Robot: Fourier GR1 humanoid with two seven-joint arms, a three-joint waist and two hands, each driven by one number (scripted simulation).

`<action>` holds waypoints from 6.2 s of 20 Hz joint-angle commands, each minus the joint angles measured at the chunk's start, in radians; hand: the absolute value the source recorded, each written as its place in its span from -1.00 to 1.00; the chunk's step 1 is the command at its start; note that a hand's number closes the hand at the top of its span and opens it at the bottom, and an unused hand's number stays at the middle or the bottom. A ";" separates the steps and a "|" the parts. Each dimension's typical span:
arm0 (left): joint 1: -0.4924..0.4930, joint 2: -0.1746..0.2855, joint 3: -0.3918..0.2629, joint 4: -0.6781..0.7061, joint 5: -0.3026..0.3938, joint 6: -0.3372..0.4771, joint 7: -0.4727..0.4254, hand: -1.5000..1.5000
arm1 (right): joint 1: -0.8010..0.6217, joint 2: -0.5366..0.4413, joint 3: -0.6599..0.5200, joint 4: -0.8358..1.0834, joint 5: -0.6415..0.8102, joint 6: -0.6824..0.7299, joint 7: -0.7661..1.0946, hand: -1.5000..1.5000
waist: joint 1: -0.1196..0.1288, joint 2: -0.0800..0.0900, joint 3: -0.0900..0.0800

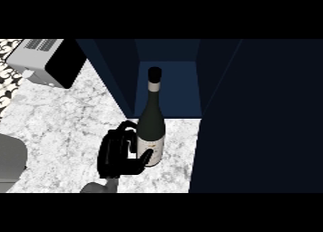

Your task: Pick up the wine, place it into the cabinet and close the cabinet

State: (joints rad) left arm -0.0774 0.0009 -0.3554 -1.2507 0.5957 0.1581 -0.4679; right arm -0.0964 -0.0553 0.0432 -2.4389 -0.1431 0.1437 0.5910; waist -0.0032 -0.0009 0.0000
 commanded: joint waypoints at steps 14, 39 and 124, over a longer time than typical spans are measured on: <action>-0.195 -0.001 -0.115 0.335 0.232 0.041 -0.219 1.00 | -0.016 0.036 0.057 -0.047 0.009 -0.041 0.043 -1.00 | -0.003 0.001 -0.001; -0.711 -0.001 -0.020 0.727 0.455 0.099 -0.224 1.00 | 0.075 0.010 -0.030 0.079 -0.065 0.066 -0.139 -1.00 | -0.010 0.003 0.000; -0.963 -0.001 -0.469 0.815 0.947 0.324 -0.399 -1.00 | -0.053 0.008 0.034 0.143 -0.089 0.063 -0.104 -1.00 | -0.087 0.023 -0.001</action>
State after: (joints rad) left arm -1.0323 0.0004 -0.8132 -0.4380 1.5264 0.5173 -0.8624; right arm -0.1212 -0.0285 0.0946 -2.2875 -0.2061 0.2066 0.4468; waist -0.0944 0.0220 -0.0007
